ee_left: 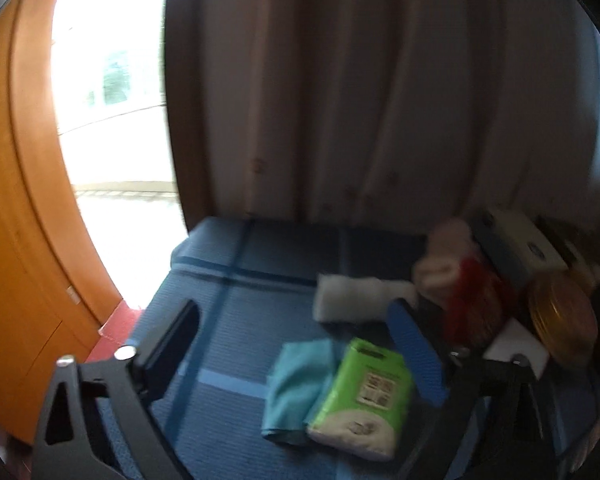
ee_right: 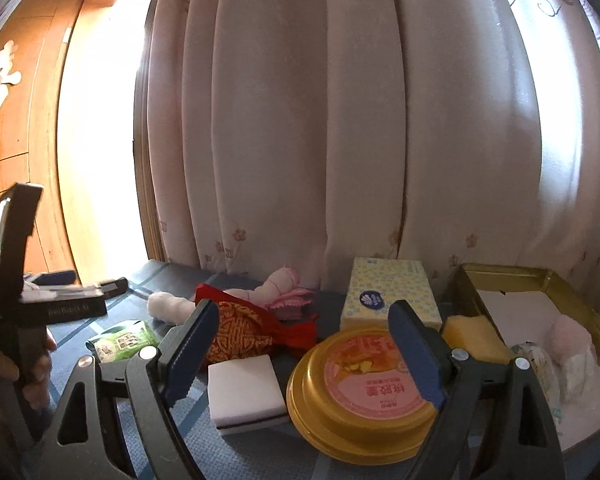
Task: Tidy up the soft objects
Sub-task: 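Grasp the green tissue pack with the right gripper while the left reaches the teal cloth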
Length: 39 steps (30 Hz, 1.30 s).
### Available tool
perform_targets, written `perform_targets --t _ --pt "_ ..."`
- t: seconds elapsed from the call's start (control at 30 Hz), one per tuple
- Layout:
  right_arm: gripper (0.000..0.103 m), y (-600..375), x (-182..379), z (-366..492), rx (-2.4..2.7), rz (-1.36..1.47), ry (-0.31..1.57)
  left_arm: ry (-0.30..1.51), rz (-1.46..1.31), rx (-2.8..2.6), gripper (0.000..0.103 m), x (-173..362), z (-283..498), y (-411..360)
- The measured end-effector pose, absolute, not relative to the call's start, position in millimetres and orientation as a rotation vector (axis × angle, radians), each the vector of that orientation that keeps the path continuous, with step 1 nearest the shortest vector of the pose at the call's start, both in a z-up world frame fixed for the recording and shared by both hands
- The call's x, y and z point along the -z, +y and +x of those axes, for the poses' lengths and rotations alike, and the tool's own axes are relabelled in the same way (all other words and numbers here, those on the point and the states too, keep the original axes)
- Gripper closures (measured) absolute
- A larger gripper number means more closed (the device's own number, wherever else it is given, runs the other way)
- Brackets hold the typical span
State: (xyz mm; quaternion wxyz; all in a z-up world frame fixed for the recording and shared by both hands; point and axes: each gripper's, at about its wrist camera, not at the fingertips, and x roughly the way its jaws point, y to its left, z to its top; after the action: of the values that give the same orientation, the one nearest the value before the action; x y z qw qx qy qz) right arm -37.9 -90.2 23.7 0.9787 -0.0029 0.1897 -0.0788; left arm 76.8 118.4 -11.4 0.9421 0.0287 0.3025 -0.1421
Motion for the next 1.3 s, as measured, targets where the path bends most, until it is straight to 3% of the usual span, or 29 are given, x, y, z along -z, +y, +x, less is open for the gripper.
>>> perform_targets --t 0.33,0.57,0.97,1.03,1.1,1.3 --pt "0.015 -76.5 -23.1 -35.3 0.074 -0.026 0.401 0.538 -0.014 0.061 0.017 3.6 70.5 143.2" --pt "0.015 -26.8 -6.6 2.6 -0.126 0.027 0.59 0.482 -0.125 -0.209 0.017 -1.6 67.0 190.1" --pt "0.015 40.4 29.9 63.4 -0.25 -0.003 0.875 0.473 -0.125 -0.216 0.016 -1.8 62.0 183.7" --pt "0.017 33.2 36.6 68.7 -0.255 0.03 0.92 0.481 -0.137 -0.218 0.016 -0.9 69.9 187.1" --pt "0.029 21.4 38.5 70.3 -0.233 0.062 0.929 0.486 -0.143 -0.217 0.016 0.1 72.0 188.1" --pt "0.031 -13.2 29.5 55.6 -0.128 0.128 0.842 0.48 -0.124 -0.21 0.016 -0.8 71.1 183.9"
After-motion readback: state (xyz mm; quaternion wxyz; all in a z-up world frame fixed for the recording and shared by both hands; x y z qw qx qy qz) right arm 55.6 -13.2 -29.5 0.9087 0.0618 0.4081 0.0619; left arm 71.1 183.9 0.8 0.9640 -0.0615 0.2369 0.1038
